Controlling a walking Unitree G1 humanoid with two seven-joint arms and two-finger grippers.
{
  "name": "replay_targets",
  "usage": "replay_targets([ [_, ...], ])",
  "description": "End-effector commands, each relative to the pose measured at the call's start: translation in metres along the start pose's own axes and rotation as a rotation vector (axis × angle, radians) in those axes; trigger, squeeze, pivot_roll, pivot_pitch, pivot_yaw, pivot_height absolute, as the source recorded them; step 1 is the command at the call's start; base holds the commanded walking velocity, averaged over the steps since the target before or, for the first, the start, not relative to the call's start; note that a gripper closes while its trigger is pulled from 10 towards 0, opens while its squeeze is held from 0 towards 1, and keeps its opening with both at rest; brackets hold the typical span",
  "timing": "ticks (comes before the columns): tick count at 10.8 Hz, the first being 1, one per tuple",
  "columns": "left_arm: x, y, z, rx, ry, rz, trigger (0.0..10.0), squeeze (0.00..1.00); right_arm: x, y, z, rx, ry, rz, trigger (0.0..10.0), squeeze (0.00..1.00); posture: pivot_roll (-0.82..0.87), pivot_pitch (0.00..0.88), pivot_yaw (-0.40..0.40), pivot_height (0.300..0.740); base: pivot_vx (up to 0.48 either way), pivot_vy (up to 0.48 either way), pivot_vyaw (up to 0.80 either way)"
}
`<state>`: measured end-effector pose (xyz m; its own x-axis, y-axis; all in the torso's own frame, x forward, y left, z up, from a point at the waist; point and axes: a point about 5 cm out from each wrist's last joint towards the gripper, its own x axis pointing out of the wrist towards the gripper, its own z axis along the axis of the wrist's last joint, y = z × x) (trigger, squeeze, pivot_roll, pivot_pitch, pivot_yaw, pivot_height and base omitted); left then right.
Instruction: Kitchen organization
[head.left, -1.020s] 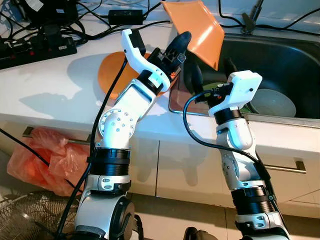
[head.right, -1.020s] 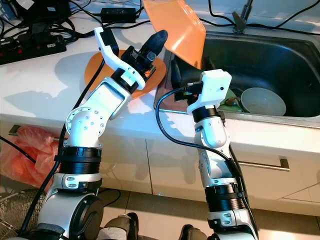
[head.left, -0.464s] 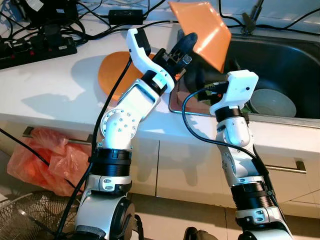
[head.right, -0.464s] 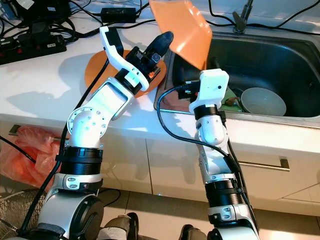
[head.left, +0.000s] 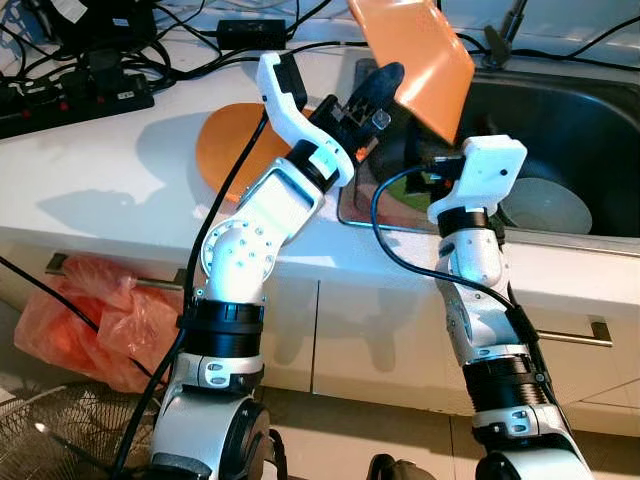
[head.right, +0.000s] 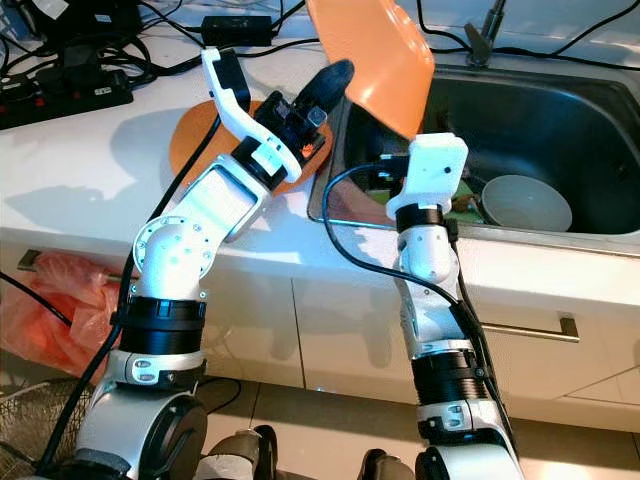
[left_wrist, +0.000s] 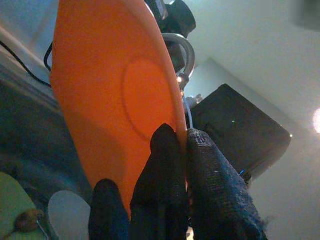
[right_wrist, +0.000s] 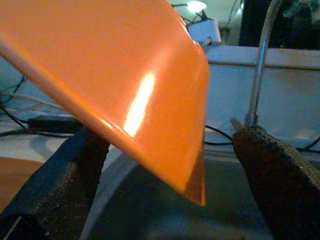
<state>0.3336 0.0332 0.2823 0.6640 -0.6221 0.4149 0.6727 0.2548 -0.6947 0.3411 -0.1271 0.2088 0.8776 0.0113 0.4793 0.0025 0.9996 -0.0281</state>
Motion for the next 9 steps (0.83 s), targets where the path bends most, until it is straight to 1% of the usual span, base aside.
replay_targets([
  [1,0.0067,-0.0197,-0.0227,-0.114,-0.001,-0.083,10.0,0.00,0.0035,-0.0020,0.0039,-0.002,-0.025,-0.017,10.0,0.00,0.19,0.137,0.031,0.740,0.000,0.000,0.00],
  [2,0.0066,-0.0194,-0.0238,-0.116,0.002,-0.081,10.0,0.00,0.0047,-0.0031,0.0045,-0.002,-0.030,-0.026,9.3,0.00,0.19,0.138,0.031,0.740,0.000,0.000,0.00],
  [3,0.0065,-0.0194,-0.0239,-0.117,0.004,-0.081,10.0,0.00,0.0051,-0.0035,0.0049,-0.001,-0.035,-0.029,0.0,0.00,0.19,0.139,0.031,0.740,0.000,0.000,0.00],
  [9,0.0060,-0.0168,-0.0258,-0.113,0.003,-0.064,10.0,0.00,0.0052,-0.0037,0.0039,0.005,-0.042,-0.032,0.0,0.00,0.19,0.130,0.032,0.740,0.000,0.000,0.00],
])
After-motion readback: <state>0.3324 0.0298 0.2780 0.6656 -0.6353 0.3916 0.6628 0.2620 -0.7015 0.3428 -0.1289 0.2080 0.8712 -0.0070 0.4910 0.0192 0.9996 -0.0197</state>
